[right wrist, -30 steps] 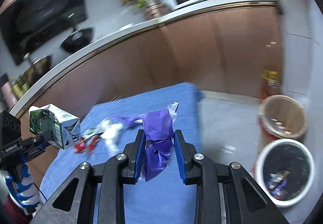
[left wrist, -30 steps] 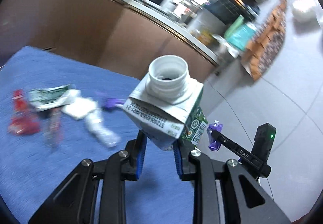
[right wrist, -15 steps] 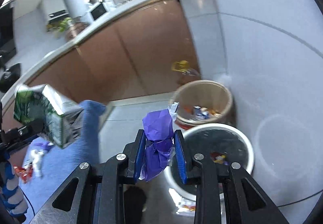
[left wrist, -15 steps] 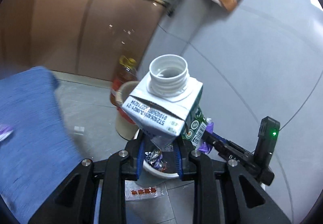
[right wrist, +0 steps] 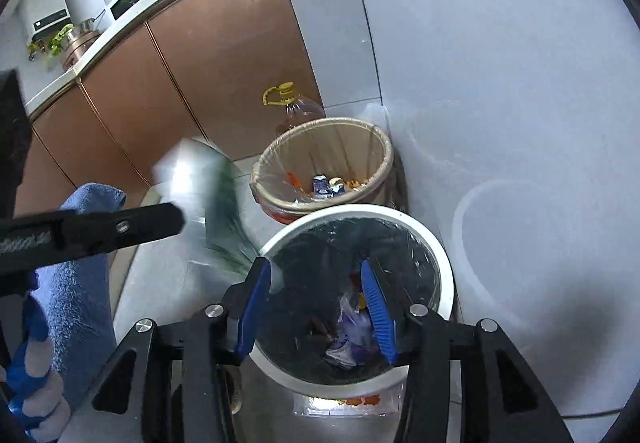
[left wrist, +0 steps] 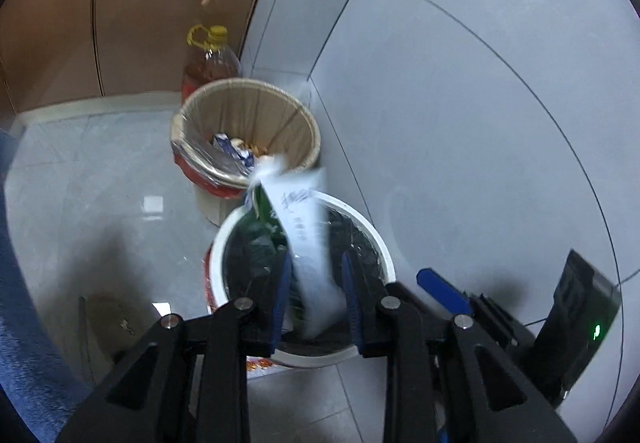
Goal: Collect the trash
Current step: 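Carry the carton and glove to the white-rimmed bin and open both tools, then move both open tools back over the remaining trash on the towel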
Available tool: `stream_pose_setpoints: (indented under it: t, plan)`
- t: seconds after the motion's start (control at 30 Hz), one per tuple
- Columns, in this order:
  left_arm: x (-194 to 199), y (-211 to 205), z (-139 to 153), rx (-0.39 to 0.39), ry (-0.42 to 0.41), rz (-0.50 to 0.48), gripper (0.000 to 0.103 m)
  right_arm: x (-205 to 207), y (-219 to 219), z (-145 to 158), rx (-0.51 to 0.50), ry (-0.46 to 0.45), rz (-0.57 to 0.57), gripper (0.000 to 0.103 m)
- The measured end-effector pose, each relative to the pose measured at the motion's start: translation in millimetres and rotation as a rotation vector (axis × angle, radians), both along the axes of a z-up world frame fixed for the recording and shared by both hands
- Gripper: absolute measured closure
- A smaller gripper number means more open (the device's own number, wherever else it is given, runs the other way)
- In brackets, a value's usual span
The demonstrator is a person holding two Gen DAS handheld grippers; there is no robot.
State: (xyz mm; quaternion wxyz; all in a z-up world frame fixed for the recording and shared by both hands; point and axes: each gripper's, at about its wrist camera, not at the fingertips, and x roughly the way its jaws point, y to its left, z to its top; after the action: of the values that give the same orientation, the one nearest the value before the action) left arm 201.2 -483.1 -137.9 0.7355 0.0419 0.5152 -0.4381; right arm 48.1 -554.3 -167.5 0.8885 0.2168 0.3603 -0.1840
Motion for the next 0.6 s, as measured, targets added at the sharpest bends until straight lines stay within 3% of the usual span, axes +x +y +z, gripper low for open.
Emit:
stream_pose_setpoints:
  t: [0.33, 0.6]
  plan:
    - [-11, 38, 24, -0.051, -0.029, 0.010, 0.077, -10, 13, 12, -0.020, -0.012, 0.000, 0.053]
    - [-37, 111, 82, -0.072, -0.222, 0.138, 0.077, -14, 45, 52, -0.064, -0.082, 0.053, 0.036]
